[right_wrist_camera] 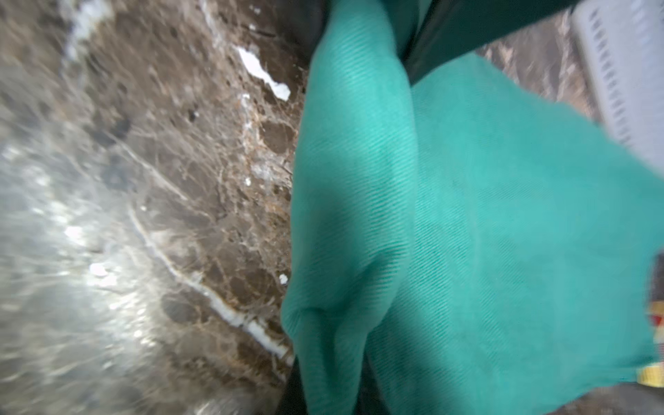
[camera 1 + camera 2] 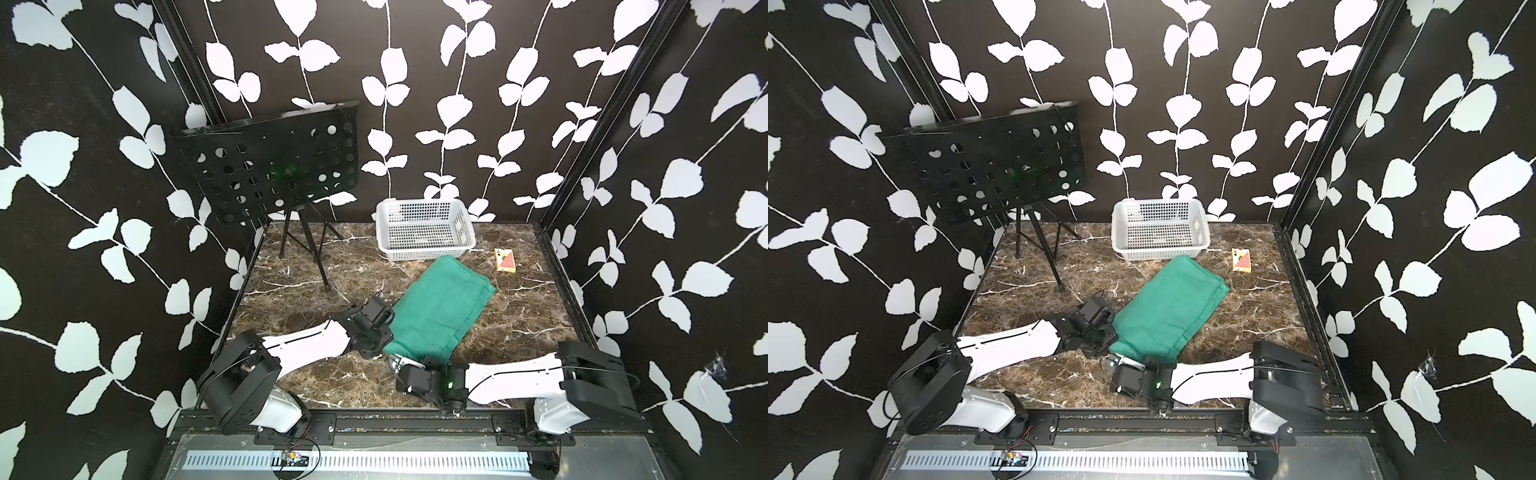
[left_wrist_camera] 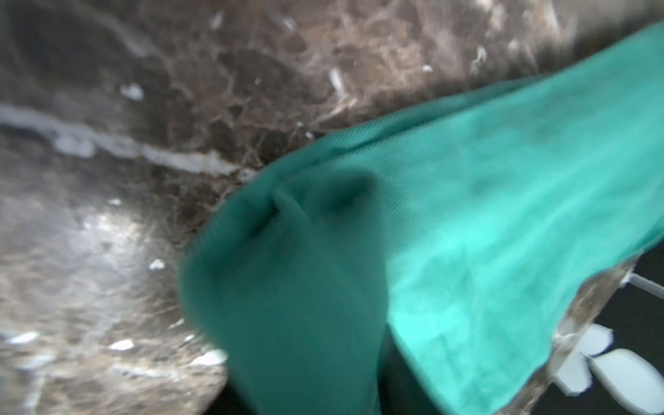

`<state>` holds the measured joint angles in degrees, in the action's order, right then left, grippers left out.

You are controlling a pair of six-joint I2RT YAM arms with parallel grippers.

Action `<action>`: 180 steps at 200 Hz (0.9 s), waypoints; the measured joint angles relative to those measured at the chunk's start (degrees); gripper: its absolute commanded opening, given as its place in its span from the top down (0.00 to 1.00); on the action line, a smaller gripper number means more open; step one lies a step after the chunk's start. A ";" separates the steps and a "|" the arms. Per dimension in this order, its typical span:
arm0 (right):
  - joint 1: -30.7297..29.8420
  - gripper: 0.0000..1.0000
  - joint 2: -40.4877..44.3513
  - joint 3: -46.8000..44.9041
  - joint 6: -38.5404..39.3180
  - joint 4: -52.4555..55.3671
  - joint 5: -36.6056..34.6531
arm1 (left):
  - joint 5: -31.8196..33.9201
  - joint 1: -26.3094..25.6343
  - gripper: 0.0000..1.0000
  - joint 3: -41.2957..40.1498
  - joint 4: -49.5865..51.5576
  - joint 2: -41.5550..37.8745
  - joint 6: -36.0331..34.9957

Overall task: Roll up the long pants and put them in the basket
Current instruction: Roll the long pant at the center of the board.

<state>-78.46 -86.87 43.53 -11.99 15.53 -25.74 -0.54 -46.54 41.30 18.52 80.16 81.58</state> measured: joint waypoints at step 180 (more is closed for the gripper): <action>35.87 1.00 3.87 -14.82 -26.49 -22.67 61.86 | -1.14 -5.16 0.49 -0.57 -10.12 6.34 -0.59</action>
<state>-42.59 -83.00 28.71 -38.48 -7.14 36.12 -1.67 -51.70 40.73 8.40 86.50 80.99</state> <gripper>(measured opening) 0.127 0.559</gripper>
